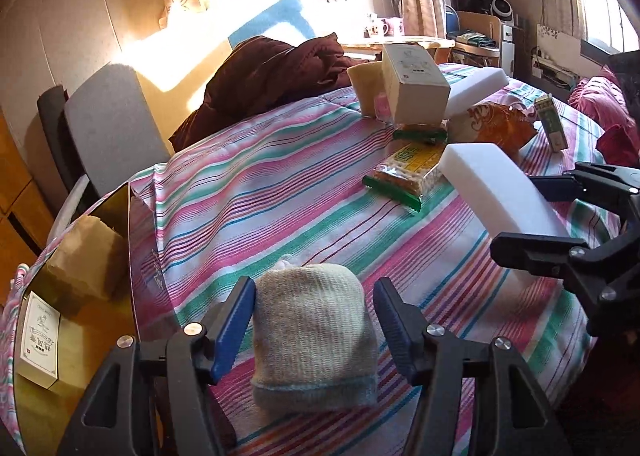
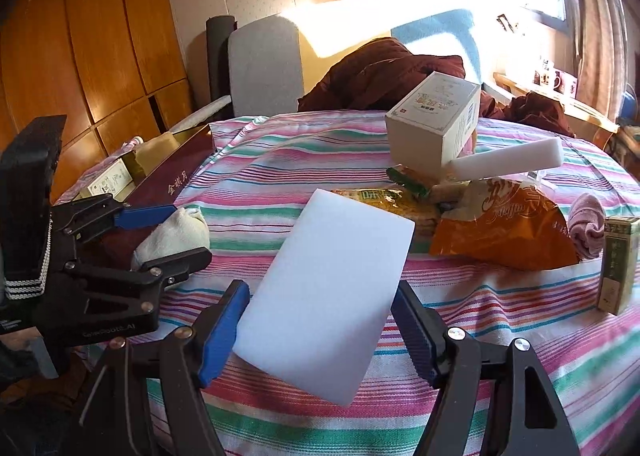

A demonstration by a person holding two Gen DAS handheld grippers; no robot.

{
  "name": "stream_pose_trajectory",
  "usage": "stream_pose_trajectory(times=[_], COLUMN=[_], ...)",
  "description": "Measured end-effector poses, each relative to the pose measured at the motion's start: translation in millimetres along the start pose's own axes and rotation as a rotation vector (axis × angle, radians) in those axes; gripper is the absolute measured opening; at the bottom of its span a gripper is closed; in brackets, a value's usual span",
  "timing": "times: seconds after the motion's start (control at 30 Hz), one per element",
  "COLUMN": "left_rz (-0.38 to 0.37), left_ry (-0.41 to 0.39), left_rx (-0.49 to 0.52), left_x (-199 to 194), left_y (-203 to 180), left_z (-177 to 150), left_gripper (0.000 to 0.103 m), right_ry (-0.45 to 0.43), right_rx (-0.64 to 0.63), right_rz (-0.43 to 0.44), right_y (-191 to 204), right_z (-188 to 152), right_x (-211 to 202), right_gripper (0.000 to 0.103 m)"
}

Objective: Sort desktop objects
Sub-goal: 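Carry the beige cloth and white eraser toward the gold tray, then lower the cloth and eraser into the gold tray and open both tools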

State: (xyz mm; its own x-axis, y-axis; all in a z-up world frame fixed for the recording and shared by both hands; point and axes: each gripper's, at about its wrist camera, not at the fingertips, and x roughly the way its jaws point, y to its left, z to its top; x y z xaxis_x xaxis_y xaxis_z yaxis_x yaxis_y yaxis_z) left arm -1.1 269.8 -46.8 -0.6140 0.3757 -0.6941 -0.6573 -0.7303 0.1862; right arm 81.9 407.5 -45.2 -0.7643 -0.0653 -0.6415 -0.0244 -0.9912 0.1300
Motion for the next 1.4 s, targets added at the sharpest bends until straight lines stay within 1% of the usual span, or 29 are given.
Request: stream_pose_trajectory(times=[0.03, 0.1, 0.33, 0.53, 0.63, 0.87, 1.07, 1.17, 1.23, 1.4], left_rz=[0.004, -0.032, -0.096, -0.094, -0.066, 0.041, 0.139, 0.182, 0.204, 0.251], left_ry=[-0.007, -0.017, -0.056, -0.101, -0.128, -0.145, -0.151, -0.143, -0.131, -0.109], left_rx=[-0.015, -0.053, -0.115, -0.16, -0.195, -0.32, -0.397, -0.425, -0.441, -0.476], left_x=[0, -5, -27, -57, -75, -100, -108, -109, -106, -101], left_y=[2, 6, 7, 16, 31, 91, 143, 165, 178, 205], left_z=[0, -1, -9, -14, -19, -41, -58, -66, -70, -81], left_gripper=[0.056, 0.055, 0.054, 0.054, 0.054, 0.054, 0.054, 0.054, 0.054, 0.054], right_ry=[0.001, 0.002, -0.005, -0.011, -0.008, -0.006, -0.033, -0.03, -0.014, 0.056], right_rx=[-0.002, -0.003, -0.012, -0.058, -0.095, -0.212, -0.268, -0.277, -0.289, -0.312], right_rz=[-0.003, -0.008, -0.006, 0.019, 0.038, 0.101, 0.177, 0.244, 0.272, 0.297], right_y=[1, 1, 7, 28, 46, 99, 144, 167, 184, 218], right_z=[0, 0, 2, 9, 14, 32, 58, 75, 83, 93], right_x=[0, -1, -7, -9, -7, 2, 11, 21, 32, 68], right_gripper=[0.074, 0.074, 0.074, 0.074, 0.074, 0.074, 0.074, 0.074, 0.074, 0.074])
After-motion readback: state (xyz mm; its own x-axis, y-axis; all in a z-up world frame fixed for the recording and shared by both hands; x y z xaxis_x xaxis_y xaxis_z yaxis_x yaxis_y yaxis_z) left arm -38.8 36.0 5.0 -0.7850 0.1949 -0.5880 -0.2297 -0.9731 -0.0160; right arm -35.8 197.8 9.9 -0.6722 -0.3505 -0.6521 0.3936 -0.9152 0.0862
